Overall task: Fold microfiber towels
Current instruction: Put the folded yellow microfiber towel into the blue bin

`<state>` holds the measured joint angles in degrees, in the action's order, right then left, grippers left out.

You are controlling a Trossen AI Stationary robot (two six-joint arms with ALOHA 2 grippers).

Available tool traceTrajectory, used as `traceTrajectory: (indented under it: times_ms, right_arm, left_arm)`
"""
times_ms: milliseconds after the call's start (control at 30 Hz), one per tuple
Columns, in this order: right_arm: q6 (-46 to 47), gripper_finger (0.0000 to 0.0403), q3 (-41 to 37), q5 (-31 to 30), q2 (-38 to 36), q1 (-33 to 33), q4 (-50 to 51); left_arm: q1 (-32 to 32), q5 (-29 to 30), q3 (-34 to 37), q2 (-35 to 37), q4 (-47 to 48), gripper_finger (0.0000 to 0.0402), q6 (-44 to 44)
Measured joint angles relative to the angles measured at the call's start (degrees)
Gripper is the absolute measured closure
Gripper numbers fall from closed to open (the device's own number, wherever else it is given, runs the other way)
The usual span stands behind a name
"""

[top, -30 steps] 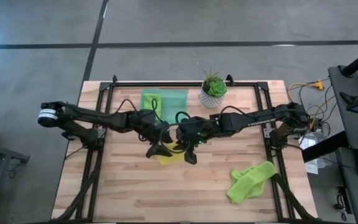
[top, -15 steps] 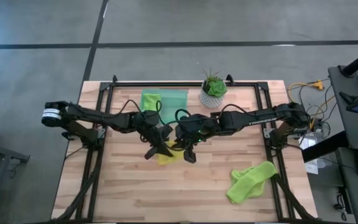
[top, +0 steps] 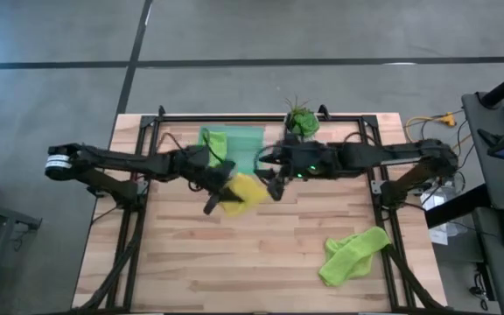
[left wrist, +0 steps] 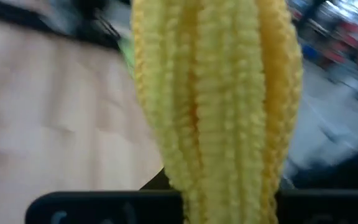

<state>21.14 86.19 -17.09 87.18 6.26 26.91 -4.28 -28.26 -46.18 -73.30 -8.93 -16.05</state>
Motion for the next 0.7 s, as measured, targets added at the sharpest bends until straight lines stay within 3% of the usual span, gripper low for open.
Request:
traceTrajectory:
  times_ms: [133,233,467,700]
  right_arm:
    - [2.27,0.0165,-6.03,-5.59,-5.25,2.54,-5.68]
    - [3.17,0.014,-13.64,-8.56,-8.74,3.89,-19.17]
    - [4.63,0.0122,-28.77,-8.51,-9.88,3.74,-56.71]
    - [4.36,0.0122,-27.46,-7.42,-5.36,2.82,-60.14]
  left_arm:
    - [-0.65,11.51,0.67,5.72,-0.28,0.0399,0.0]
    - [-0.65,15.94,1.23,9.49,-5.42,0.0399,0.0]
    - [-1.02,17.26,1.38,12.18,-13.62,0.04,-0.09]
    - [-1.0,16.84,1.31,10.57,-15.81,0.0401,-1.58]
